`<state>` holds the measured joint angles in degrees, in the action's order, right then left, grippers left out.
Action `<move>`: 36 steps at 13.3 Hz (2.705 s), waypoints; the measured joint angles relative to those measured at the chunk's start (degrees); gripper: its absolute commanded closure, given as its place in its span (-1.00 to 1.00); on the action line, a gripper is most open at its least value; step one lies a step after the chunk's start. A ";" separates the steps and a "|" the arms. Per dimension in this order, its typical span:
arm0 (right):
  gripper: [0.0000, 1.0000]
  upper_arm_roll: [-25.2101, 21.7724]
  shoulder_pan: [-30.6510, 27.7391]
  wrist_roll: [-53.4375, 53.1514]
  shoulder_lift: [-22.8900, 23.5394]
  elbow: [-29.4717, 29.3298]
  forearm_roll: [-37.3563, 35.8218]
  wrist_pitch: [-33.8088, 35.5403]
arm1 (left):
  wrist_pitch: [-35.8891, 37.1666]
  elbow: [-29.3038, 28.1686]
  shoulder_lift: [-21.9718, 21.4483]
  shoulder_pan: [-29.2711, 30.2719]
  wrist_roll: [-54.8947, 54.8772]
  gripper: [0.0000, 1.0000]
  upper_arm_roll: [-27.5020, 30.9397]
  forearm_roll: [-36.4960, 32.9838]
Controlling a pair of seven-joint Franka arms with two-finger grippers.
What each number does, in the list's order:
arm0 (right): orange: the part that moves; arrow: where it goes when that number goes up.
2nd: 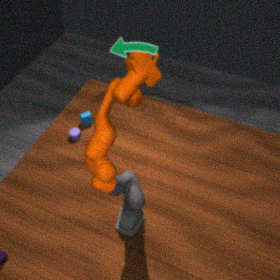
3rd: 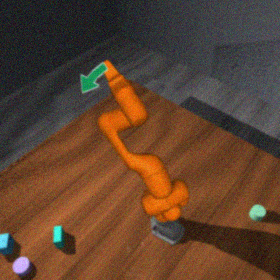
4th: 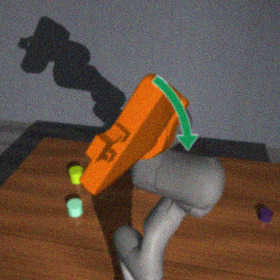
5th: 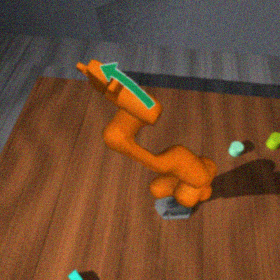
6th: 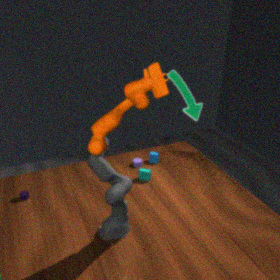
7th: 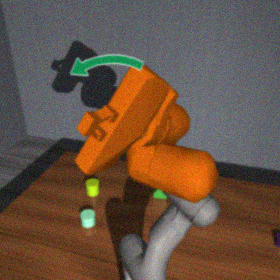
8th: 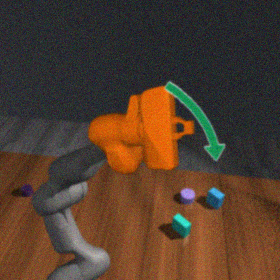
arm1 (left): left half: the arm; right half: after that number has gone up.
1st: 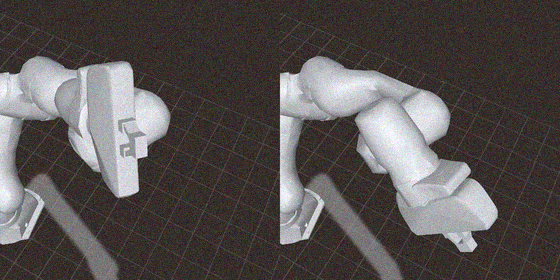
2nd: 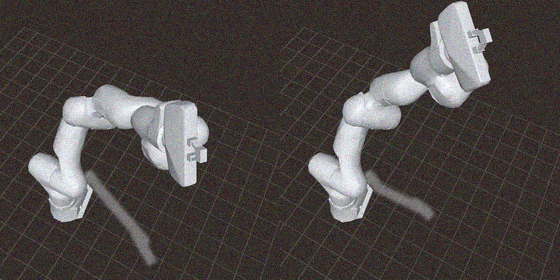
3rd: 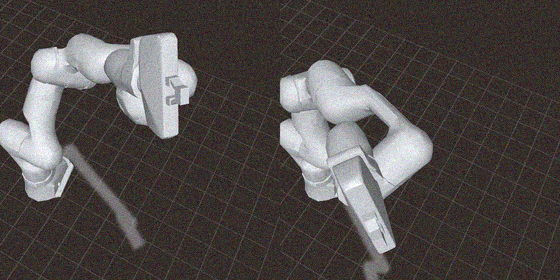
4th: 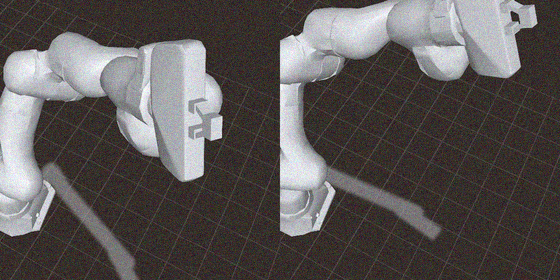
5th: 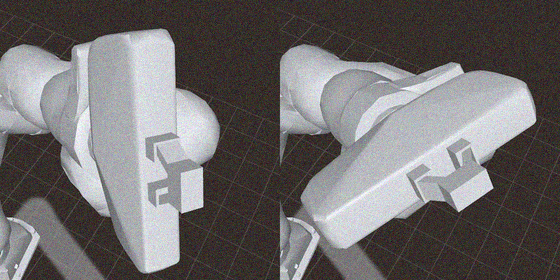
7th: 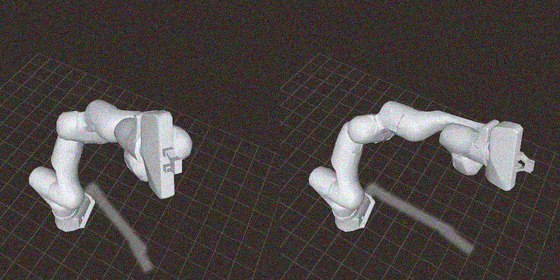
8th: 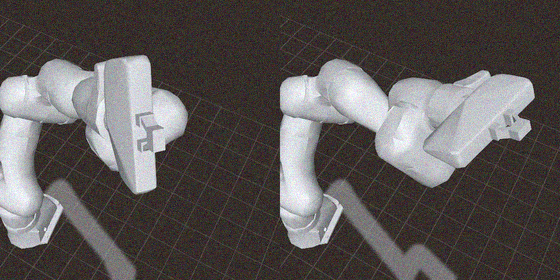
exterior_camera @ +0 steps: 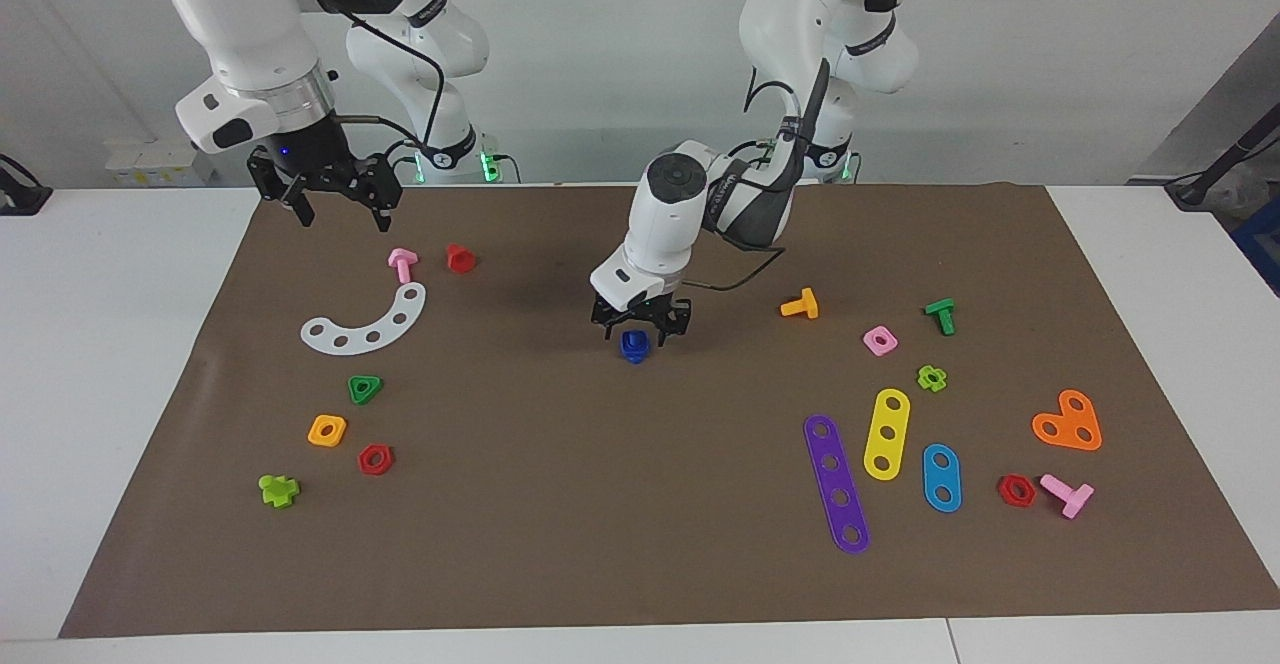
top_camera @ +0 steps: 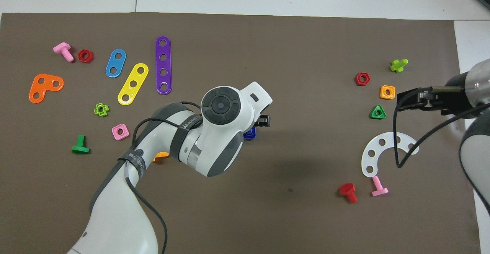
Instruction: Unscrew and place screws in storage area
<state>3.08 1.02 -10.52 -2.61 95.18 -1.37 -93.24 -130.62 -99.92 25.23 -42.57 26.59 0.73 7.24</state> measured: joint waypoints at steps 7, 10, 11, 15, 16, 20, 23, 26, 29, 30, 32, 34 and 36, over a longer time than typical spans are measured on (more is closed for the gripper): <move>-1.00 0.00 0.00 0.00 0.00 0.00 0.00 0.00 | -2.84 -3.51 0.29 -1.52 -0.03 -0.30 0.05 -1.24; -1.00 0.00 0.00 0.00 0.00 0.00 0.00 0.00 | -3.41 -3.80 0.23 -1.57 -0.04 0.14 0.18 -1.33; -1.00 0.00 0.00 0.00 0.00 0.00 0.00 0.00 | -3.39 -3.77 0.10 -1.57 -0.06 0.14 0.30 -1.34; -1.00 0.00 0.00 0.00 0.00 0.00 0.00 0.00 | -3.41 -3.76 -0.25 -1.57 -0.06 0.33 0.36 -1.35; -1.00 0.00 -0.01 0.00 0.00 0.00 0.00 0.00 | -3.41 -3.76 -0.25 -1.58 -0.06 0.35 0.37 -1.35; -1.00 -0.21 -0.13 0.00 0.00 0.00 0.00 0.00 | -0.40 -0.87 -0.20 -1.57 -0.06 0.35 1.20 -1.34; -0.98 -0.27 -0.10 0.00 0.00 0.00 0.00 0.00 | 9.42 7.76 0.64 -1.37 1.50 0.35 1.96 -1.35; -0.94 -0.03 0.11 0.00 0.00 0.03 0.00 -0.14 | 15.81 13.55 1.54 1.81 2.30 0.34 2.70 -1.36; -0.93 0.38 1.15 -0.25 0.00 1.46 0.04 -2.87 | 20.13 14.75 1.76 10.52 0.26 0.34 2.92 -1.41; -0.93 0.41 1.97 -0.92 0.01 2.59 0.04 -4.57 | 21.98 14.70 1.84 13.15 -2.17 0.34 2.95 -1.41; -0.93 0.44 3.47 -2.16 0.14 5.10 0.04 -7.68 | 26.32 14.33 1.89 18.16 -8.98 0.34 3.01 -1.42; -0.94 0.47 5.56 -4.16 1.18 6.72 0.05 -10.53 | 27.68 12.44 1.74 22.28 -16.63 0.33 3.03 -1.42; -0.93 0.53 8.75 -8.05 3.83 7.45 0.05 -14.54 | 26.52 8.45 1.05 24.86 -21.89 0.22 3.09 -1.42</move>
<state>3.61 9.77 -18.57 1.21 102.63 -1.32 -107.78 -104.10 -91.47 26.29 -17.71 4.71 3.82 5.81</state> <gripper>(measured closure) 0.031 0.529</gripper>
